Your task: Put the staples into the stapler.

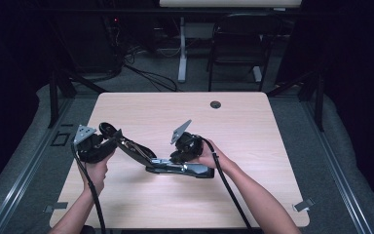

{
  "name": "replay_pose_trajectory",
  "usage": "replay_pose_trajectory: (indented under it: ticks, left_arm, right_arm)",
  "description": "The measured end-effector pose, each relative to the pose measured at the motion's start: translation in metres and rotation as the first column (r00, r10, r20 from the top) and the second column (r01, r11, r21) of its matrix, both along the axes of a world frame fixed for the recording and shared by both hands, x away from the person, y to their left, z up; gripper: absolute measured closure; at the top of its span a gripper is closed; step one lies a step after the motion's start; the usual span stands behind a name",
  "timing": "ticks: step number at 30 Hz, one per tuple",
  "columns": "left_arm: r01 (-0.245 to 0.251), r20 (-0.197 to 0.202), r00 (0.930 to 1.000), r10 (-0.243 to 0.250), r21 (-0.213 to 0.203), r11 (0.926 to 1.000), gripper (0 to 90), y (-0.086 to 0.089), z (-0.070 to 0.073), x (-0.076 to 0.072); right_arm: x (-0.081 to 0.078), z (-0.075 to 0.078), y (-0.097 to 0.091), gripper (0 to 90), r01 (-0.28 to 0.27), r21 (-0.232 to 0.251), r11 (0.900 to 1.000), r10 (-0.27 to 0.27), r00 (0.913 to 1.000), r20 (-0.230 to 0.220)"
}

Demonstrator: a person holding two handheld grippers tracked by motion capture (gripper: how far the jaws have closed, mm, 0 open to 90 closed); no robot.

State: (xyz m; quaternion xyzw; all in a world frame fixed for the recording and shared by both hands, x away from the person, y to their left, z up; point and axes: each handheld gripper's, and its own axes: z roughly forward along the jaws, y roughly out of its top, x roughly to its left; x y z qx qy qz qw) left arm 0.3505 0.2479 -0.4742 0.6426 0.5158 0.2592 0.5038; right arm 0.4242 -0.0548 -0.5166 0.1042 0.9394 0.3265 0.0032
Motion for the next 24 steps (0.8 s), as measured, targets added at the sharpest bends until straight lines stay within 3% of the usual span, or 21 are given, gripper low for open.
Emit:
replay_pose_trajectory:
  ticks: [19,24]
  left_arm:
    - [0.001,-0.002,1.0000,-0.001,-0.001,1.0000,61.3,0.0002,-0.0002,0.0003]
    - [0.004,-0.004,1.0000,-0.004,0.001,1.0000,61.3,0.0004,0.0000,0.0001]
  right_arm:
    - [-0.0041,0.0020,-0.0030,78.6,-0.007,0.031,0.9995,0.007,0.9999,0.009]
    - [-0.0062,-0.0005,0.0012,78.6,-0.023,0.002,0.9997,0.023,0.9993,0.028]
